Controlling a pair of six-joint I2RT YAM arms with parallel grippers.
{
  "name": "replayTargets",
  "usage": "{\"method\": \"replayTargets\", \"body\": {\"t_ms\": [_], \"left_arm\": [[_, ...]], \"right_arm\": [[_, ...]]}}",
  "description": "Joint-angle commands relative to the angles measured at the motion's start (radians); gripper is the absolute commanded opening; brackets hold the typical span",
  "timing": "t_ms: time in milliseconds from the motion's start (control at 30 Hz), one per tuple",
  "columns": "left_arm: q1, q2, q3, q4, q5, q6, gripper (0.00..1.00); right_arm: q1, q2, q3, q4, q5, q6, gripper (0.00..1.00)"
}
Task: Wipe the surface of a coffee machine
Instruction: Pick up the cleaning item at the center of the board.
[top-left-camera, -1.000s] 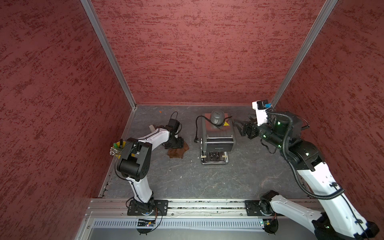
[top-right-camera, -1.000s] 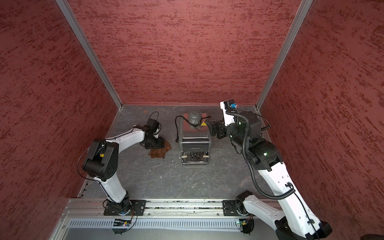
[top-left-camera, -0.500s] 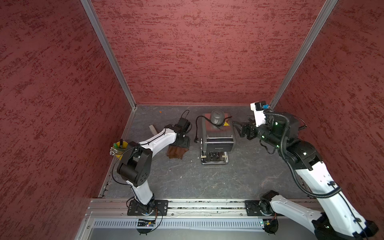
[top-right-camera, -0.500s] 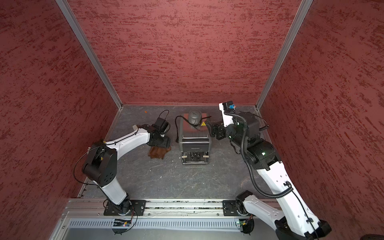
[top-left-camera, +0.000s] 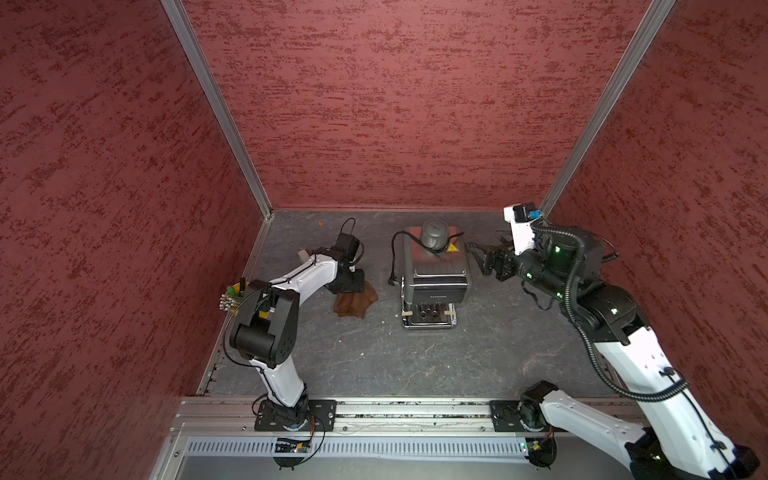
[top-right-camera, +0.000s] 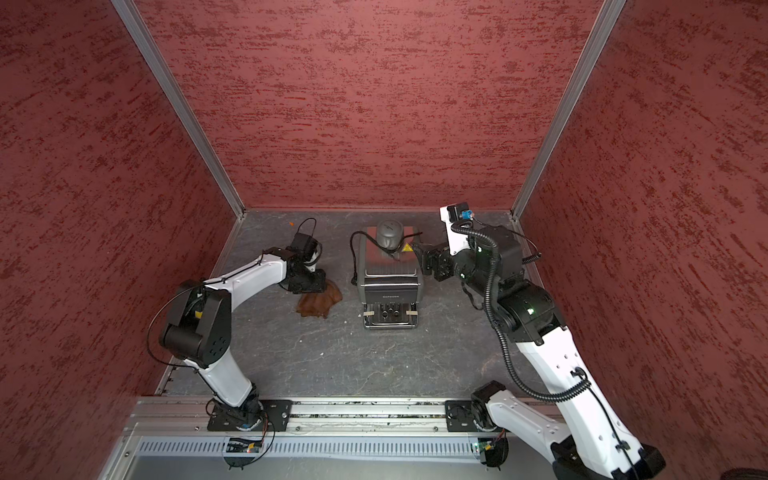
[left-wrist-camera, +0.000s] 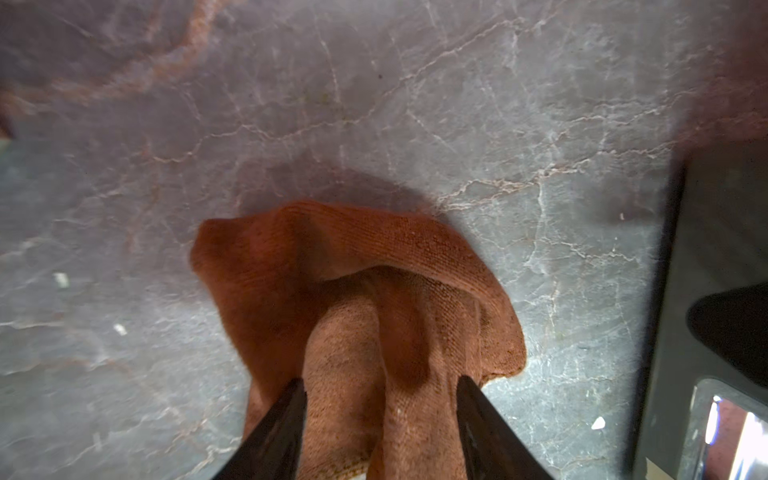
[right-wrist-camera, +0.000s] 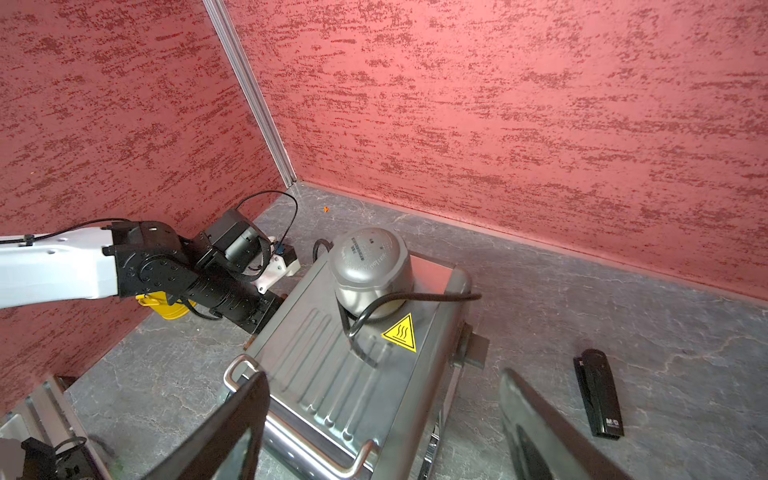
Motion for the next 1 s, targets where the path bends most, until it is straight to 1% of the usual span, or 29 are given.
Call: {"method": "replayTargets", "body": {"t_ms": [0, 67, 133, 200, 300, 367, 433, 500, 567, 833, 967], "left_arm": [[-0.018, 0.021, -0.020, 0.040, 0.057, -0.003, 0.59], [-0.019, 0.043, -0.027, 0.049, 0.049, 0.000, 0.58], [-0.019, 0.076, -0.025, 0.049, 0.038, 0.003, 0.53], [-0.018, 0.100, -0.024, 0.050, 0.042, 0.008, 0.45], [-0.018, 0.103, -0.034, 0.063, 0.054, 0.007, 0.33], [-0.015, 0.090, -0.035, 0.067, 0.078, 0.002, 0.18], [-0.011, 0.065, -0.032, 0.067, 0.108, -0.004, 0.08], [-0.011, 0.020, -0.028, 0.065, 0.126, -0.012, 0.04], [-0.013, -0.036, -0.031, 0.067, 0.145, -0.021, 0.00], [-0.032, -0.310, -0.045, 0.029, 0.176, -0.051, 0.00], [-0.050, -0.447, 0.001, -0.022, 0.199, -0.057, 0.00]], "right_arm": [[0.006, -0.010, -0.007, 0.002, 0.016, -0.006, 0.86], [0.007, -0.010, -0.014, 0.006, 0.018, -0.005, 0.86], [0.007, -0.007, -0.020, 0.010, 0.012, -0.003, 0.86], [0.007, -0.001, -0.026, 0.009, 0.018, 0.005, 0.86], [0.007, 0.034, -0.027, -0.020, 0.072, 0.047, 0.89], [0.007, 0.086, -0.005, -0.053, 0.077, 0.093, 0.90], [0.007, 0.133, 0.013, -0.058, 0.047, 0.123, 0.90], [0.007, 0.172, 0.030, -0.052, 0.022, 0.136, 0.89], [0.006, 0.207, 0.057, -0.054, 0.027, 0.141, 0.89], [0.001, 0.308, 0.159, -0.125, 0.078, 0.169, 0.90], [-0.016, 0.341, 0.184, -0.164, 0.083, 0.184, 0.90]]}}
